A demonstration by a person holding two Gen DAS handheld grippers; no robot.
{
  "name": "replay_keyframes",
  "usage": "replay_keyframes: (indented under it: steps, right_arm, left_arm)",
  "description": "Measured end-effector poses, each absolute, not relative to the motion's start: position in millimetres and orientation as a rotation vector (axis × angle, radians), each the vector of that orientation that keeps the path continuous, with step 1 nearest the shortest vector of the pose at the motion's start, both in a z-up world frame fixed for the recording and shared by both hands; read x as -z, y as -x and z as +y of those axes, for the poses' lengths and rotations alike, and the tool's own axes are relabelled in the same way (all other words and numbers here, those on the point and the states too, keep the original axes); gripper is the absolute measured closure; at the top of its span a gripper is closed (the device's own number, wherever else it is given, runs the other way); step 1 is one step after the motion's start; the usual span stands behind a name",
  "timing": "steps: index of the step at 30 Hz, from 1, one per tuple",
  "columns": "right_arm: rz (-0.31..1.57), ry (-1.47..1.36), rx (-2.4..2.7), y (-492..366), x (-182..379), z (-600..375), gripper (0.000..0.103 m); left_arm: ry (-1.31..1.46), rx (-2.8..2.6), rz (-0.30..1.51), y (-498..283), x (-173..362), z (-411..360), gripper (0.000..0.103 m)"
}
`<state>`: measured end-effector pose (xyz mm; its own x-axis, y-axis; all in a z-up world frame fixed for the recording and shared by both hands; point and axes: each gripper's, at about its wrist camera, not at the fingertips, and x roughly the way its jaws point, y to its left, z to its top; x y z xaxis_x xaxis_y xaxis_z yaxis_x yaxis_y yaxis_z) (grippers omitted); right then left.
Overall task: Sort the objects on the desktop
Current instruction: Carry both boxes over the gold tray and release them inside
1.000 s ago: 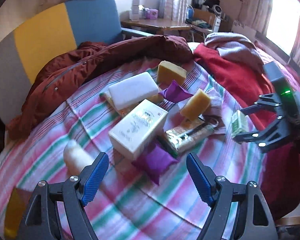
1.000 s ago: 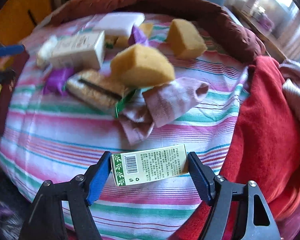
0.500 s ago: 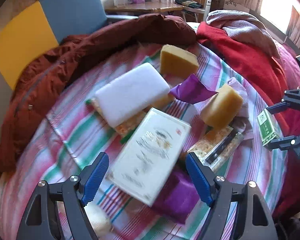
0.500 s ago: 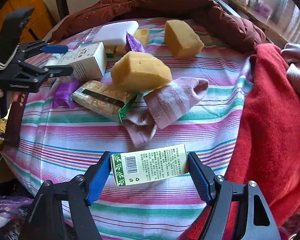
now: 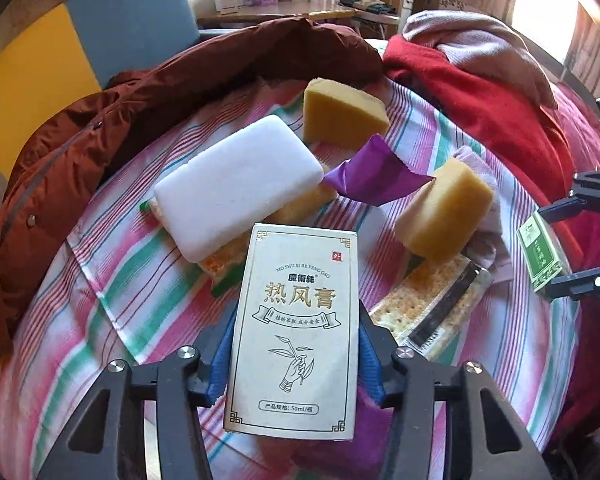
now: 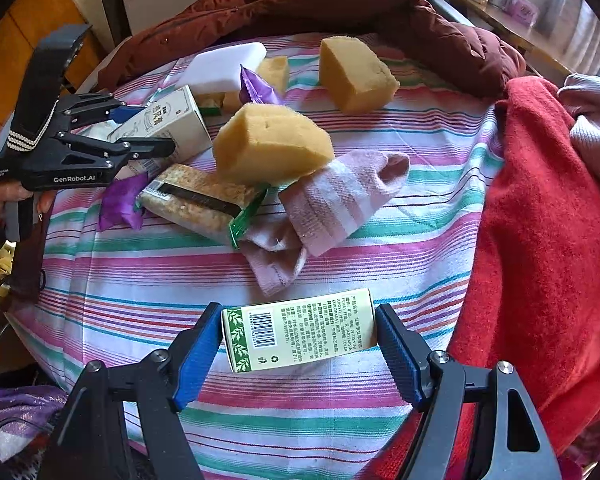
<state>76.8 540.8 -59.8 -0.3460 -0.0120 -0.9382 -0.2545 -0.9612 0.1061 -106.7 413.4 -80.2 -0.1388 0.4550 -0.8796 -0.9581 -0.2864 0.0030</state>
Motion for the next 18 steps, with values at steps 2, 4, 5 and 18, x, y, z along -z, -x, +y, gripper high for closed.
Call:
replay_keyframes:
  steps: [2,4,5,18]
  right_arm:
    - [0.349,1.696,-2.438,-78,58,541,0.027]
    - [0.344,1.688,-2.441,-79,57,540,0.027]
    - [0.342,1.683,-2.443,-79,58,541,0.027]
    - [0.338,1.508,-2.504,-87,33,530,0.027]
  left_arm:
    - [0.990,-1.680,0.700,105,75,408,0.050]
    - [0.995,-1.706,0.654,104,67,400,0.050]
    - [0.993,-1.718,0.634,103,62,398,0.050]
    - [1.009,-1.921,0.353,62,-6,312,0.050]
